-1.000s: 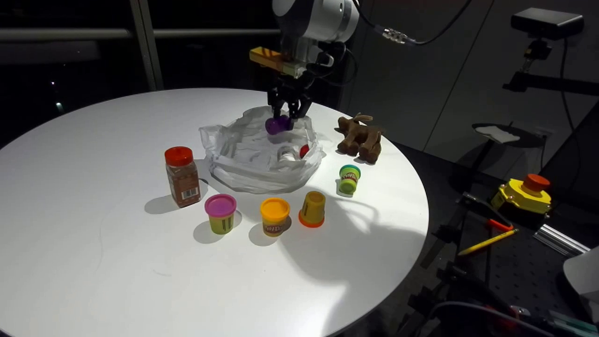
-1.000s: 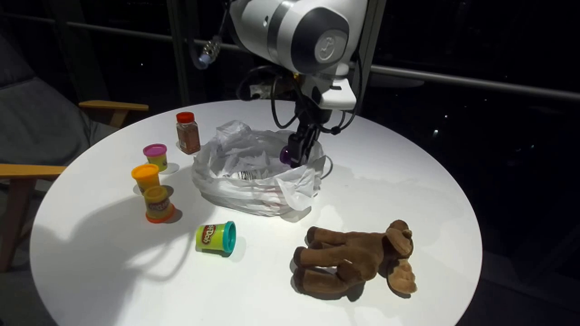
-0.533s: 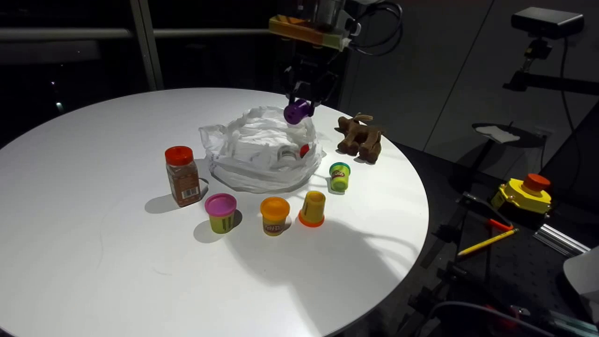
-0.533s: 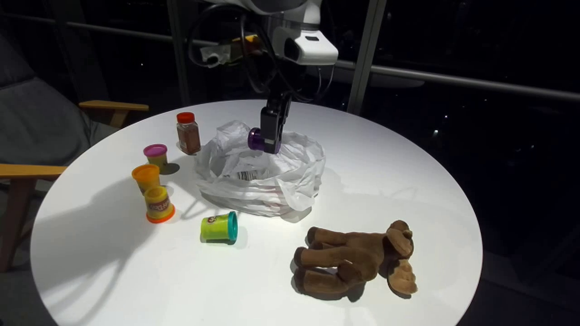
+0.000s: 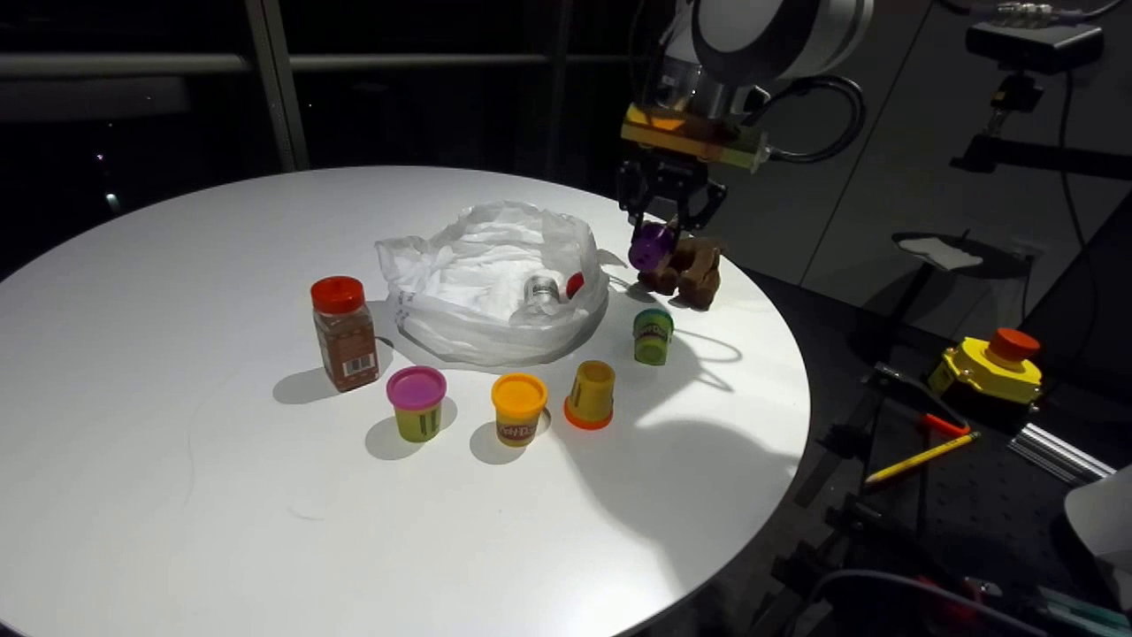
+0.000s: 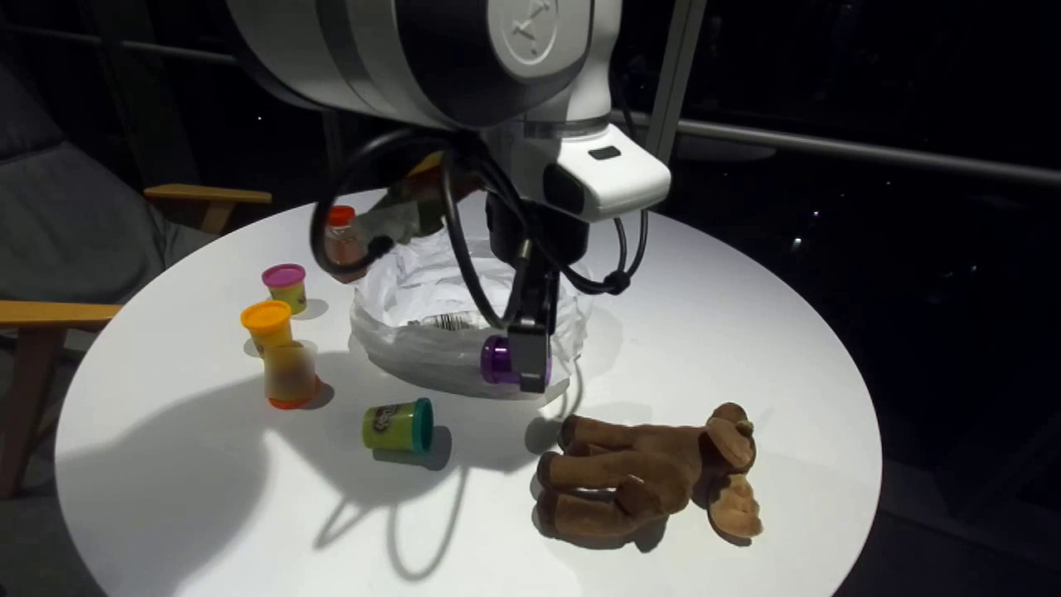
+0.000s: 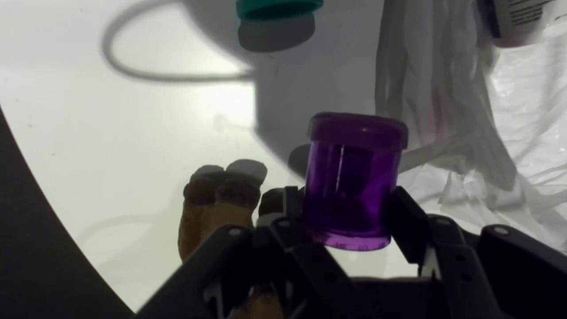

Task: Remove the things from the plastic bag and put them on the table

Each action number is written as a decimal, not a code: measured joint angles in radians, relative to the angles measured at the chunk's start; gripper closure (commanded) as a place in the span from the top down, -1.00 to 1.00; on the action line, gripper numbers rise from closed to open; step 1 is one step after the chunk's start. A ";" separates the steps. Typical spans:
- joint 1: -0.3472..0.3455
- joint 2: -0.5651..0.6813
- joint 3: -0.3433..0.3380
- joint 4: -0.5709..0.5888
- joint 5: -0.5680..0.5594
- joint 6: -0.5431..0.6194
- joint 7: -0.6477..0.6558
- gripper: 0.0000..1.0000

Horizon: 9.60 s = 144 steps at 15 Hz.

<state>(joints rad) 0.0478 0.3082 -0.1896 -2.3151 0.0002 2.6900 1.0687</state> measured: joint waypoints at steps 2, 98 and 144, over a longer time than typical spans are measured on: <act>0.001 0.024 -0.026 0.000 -0.045 0.051 0.003 -0.57; -0.016 -0.376 0.200 -0.290 0.338 -0.125 -0.454 -0.57; -0.017 0.273 0.171 0.409 0.309 -0.098 -0.336 1.00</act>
<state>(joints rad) 0.0308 0.5815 -0.0181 -1.9057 0.3090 2.5918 0.7331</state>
